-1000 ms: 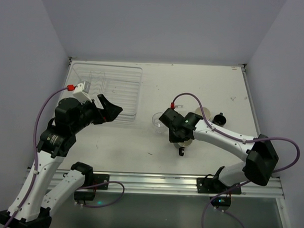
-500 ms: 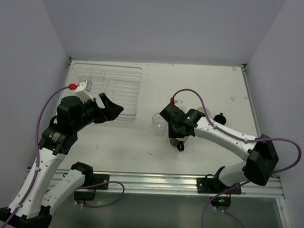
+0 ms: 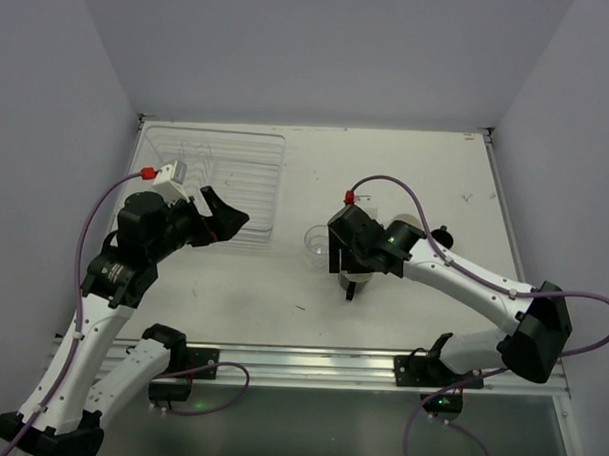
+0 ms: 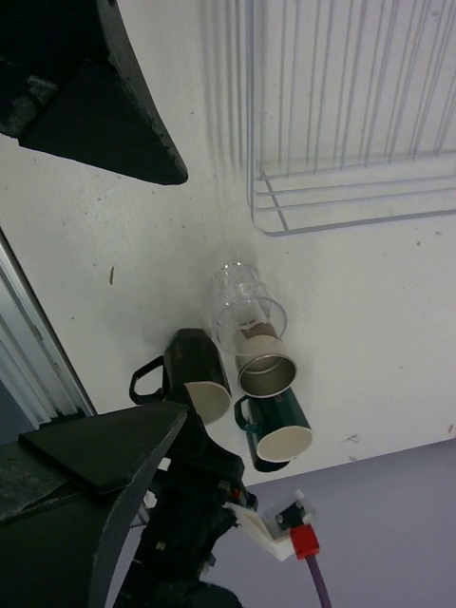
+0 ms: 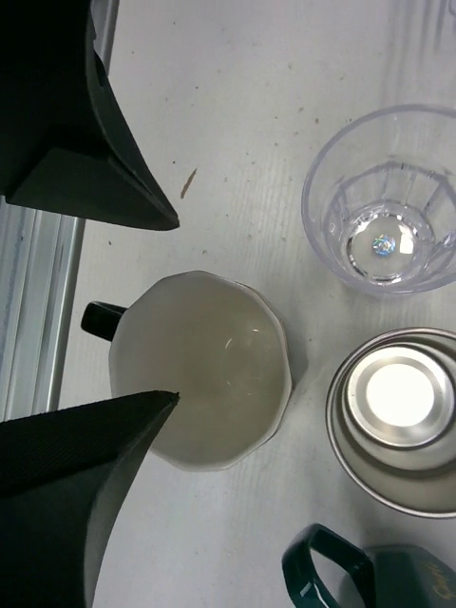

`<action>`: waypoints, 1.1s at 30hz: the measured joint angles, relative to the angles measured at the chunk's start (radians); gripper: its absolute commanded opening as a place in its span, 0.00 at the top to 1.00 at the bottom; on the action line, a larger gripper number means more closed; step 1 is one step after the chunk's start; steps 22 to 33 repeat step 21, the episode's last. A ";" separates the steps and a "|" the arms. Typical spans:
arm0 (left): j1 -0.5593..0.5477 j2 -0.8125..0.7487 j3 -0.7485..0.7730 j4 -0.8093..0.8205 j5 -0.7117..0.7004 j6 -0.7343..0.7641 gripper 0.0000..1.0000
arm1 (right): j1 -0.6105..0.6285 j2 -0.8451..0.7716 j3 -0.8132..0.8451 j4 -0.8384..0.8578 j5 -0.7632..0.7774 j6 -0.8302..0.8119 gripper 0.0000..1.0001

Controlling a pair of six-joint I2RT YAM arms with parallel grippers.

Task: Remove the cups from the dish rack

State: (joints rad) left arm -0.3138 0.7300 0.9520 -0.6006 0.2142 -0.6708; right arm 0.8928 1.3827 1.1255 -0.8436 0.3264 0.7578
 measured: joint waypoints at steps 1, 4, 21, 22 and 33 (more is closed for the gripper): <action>0.000 0.001 -0.004 -0.001 0.000 0.000 0.00 | 0.000 -0.020 -0.003 0.001 0.001 0.001 0.22; 0.000 0.001 -0.016 0.000 -0.001 -0.001 0.00 | 0.007 -0.079 -0.005 -0.001 0.010 -0.005 0.14; 0.000 0.039 -0.053 0.015 0.030 0.011 0.00 | 0.043 -0.474 -0.253 0.043 -0.005 0.057 0.01; 0.000 0.039 -0.053 0.015 0.030 0.011 0.00 | 0.043 -0.474 -0.253 0.043 -0.005 0.057 0.01; 0.000 0.039 -0.053 0.015 0.030 0.011 0.00 | 0.043 -0.474 -0.253 0.043 -0.005 0.057 0.01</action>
